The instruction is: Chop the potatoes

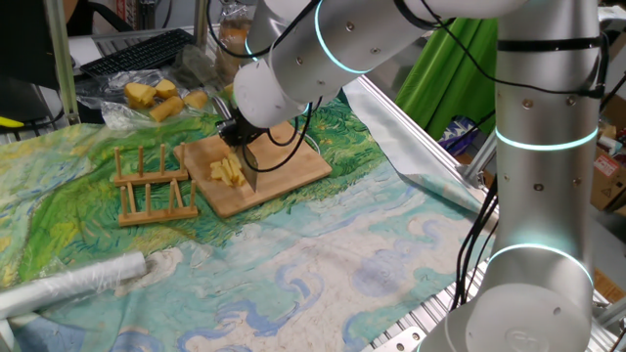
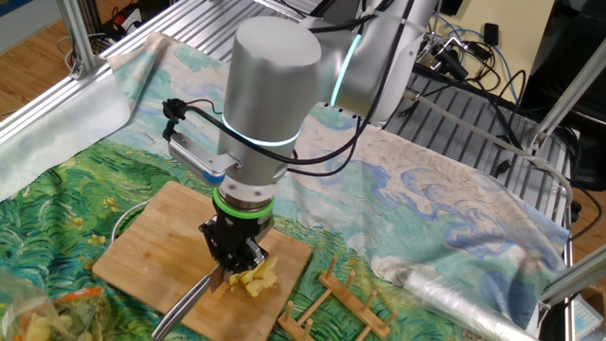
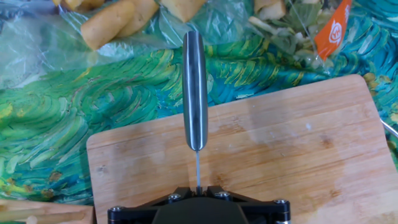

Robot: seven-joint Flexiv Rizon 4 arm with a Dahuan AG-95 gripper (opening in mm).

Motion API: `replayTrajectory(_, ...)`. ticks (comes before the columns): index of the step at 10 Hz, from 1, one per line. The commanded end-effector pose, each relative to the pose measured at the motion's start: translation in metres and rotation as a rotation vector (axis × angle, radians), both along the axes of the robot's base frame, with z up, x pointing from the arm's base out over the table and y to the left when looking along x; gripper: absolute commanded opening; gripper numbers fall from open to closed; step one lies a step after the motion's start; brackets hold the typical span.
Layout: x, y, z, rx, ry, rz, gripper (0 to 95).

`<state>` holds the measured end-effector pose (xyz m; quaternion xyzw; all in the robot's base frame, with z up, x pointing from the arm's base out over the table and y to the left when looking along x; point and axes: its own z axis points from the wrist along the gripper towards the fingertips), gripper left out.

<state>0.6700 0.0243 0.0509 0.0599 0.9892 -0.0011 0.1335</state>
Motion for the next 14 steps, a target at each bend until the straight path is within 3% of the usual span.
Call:
replayTrajectory(1,-0.003,-0.004,0.013,-0.003,0.018,0.006,0.0)
replayTrajectory(3,-0.006,-0.006,0.023,-0.007,0.032,0.008,0.0)
replayTrajectory(5,-0.005,-0.004,0.014,0.003,0.025,0.003,0.0)
replayTrajectory(6,-0.002,-0.001,-0.007,0.028,0.013,-0.001,0.0)
replayTrajectory(7,0.0,0.0,-0.031,0.039,-0.021,-0.001,0.0)
replayTrajectory(8,0.0,0.001,-0.042,0.03,-0.034,0.004,0.0)
replayTrajectory(9,0.001,0.001,-0.033,0.03,-0.014,-0.004,0.0)
replayTrajectory(11,0.006,-0.002,-0.014,0.011,0.0,0.007,0.0)
replayTrajectory(14,0.008,-0.003,-0.009,0.018,0.027,0.017,0.0)
